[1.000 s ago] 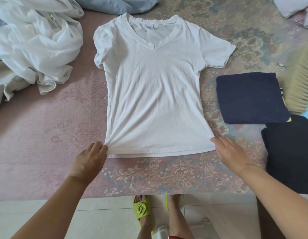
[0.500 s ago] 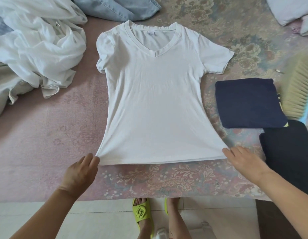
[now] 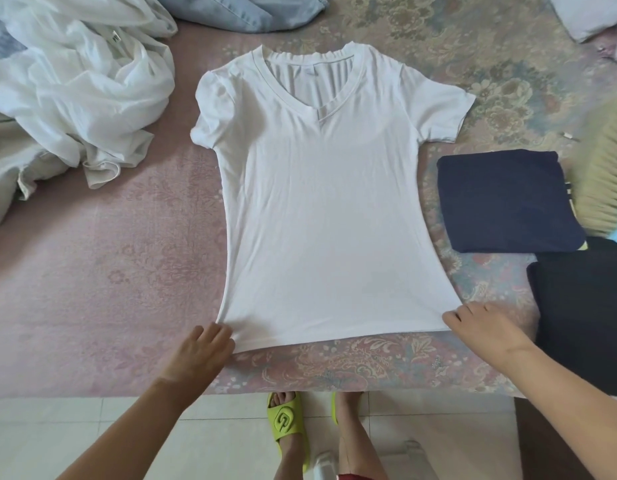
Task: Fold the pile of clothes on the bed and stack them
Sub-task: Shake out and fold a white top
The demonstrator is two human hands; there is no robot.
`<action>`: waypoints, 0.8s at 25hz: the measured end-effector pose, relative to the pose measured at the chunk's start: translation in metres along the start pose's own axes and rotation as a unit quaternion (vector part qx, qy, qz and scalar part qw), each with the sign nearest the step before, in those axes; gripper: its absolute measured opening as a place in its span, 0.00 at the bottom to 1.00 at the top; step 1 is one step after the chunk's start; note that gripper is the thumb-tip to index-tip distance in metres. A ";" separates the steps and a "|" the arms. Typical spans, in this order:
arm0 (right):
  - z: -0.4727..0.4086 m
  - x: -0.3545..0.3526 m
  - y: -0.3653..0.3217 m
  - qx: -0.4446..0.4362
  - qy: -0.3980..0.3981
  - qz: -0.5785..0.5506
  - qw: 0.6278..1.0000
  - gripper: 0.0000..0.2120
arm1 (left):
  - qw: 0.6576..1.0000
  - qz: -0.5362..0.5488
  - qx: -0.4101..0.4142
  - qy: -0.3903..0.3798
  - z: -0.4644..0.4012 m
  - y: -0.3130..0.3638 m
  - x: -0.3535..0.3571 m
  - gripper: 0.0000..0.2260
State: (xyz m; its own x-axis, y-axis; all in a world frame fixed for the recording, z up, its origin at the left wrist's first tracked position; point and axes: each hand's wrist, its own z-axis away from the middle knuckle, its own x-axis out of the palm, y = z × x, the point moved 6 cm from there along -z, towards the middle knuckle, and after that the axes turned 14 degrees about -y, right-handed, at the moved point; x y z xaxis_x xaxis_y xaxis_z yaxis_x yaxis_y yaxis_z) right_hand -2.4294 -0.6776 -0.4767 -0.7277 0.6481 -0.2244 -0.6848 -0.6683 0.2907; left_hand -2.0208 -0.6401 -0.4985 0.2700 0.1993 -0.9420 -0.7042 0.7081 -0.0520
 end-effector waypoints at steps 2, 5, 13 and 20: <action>-0.004 -0.001 -0.001 0.008 -0.013 0.003 1.000 0.26 | 0.999 -0.015 0.006 -0.052 -0.007 0.005 -0.003 0.06; -0.006 -0.003 0.003 -0.006 -0.014 -0.010 1.000 0.24 | 0.989 0.045 -0.012 -0.137 -0.012 -0.001 -0.002 0.16; -0.006 -0.050 -0.018 -0.012 0.351 -0.157 0.923 0.15 | 0.993 0.109 0.001 0.038 -0.045 -0.003 -0.055 0.15; -0.067 -0.107 -0.071 0.001 0.206 -0.309 0.929 0.29 | 0.965 0.166 -0.167 -0.113 -0.107 0.015 0.000 0.27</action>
State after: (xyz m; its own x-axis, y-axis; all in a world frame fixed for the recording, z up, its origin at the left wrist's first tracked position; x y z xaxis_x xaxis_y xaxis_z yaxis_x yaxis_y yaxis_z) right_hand -2.3055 -0.7237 -0.5362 -0.1498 0.7127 -0.6853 -0.9765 -0.2151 -0.0102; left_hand -2.1018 -0.7023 -0.5344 0.1028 0.5466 -0.8311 -0.9385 0.3302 0.1011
